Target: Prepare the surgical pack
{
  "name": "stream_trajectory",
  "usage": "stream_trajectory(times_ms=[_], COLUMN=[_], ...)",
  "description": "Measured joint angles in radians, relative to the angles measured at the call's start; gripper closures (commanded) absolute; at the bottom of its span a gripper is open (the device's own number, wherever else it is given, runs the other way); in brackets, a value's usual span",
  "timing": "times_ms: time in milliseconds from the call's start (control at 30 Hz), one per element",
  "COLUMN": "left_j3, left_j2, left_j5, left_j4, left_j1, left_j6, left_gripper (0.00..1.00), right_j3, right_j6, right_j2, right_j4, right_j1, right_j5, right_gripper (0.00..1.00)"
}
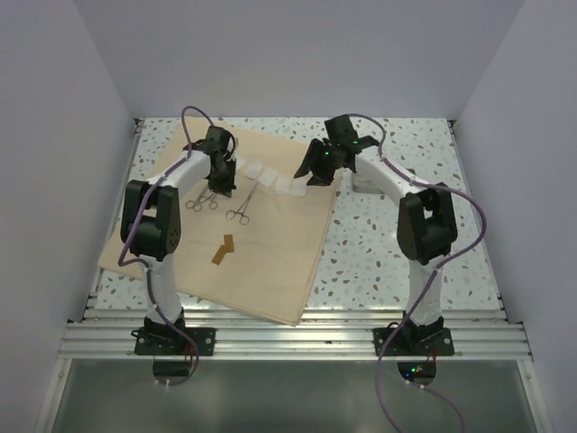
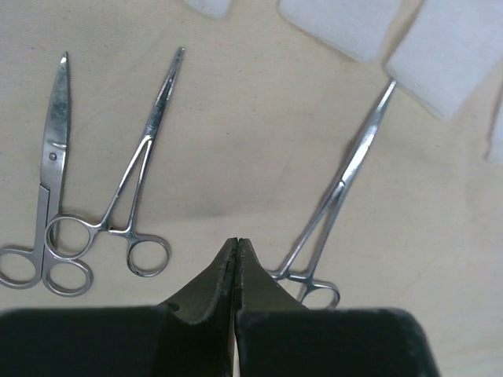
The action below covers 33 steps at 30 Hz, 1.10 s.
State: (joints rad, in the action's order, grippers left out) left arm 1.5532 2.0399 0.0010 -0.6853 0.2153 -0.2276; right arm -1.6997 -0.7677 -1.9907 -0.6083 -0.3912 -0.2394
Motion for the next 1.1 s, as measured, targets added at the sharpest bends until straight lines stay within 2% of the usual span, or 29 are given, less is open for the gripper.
stream_trajectory(times_ms=[200,233,400,600,867,1100], left_j3=[-0.012,-0.014,-0.061,-0.122,-0.172,-0.200], left_j2=[-0.068,-0.075,-0.088,-0.088,-0.088,-0.088], left_j5=[0.061,0.064,0.063,0.062,0.062,0.046], left_j4=[0.003,0.003,0.013,0.014,0.014,0.012], left_j1=[0.000,0.000,0.000,0.000,0.000,0.000], left_j6=[0.005,0.007,0.026,0.029,0.029,0.028], left_gripper=[1.00,0.93,0.77,0.79,0.79,0.76], right_j3=[-0.082,-0.103,-0.150,-0.174,-0.117,-0.113], right_j6=[-0.092,-0.101,-0.121,-0.118,-0.114,-0.114], right_j2=[-0.193,-0.222,-0.259,-0.259,-0.254,-0.254], right_j4=[0.101,0.101,0.095,0.095,0.093,0.093], right_j1=[-0.088,-0.098,-0.117,-0.113,-0.113,-0.113], right_j5=[-0.148,-0.159,-0.176,-0.175,-0.175,-0.175], right_gripper=[0.48,0.48,0.49,0.49,0.49,0.49])
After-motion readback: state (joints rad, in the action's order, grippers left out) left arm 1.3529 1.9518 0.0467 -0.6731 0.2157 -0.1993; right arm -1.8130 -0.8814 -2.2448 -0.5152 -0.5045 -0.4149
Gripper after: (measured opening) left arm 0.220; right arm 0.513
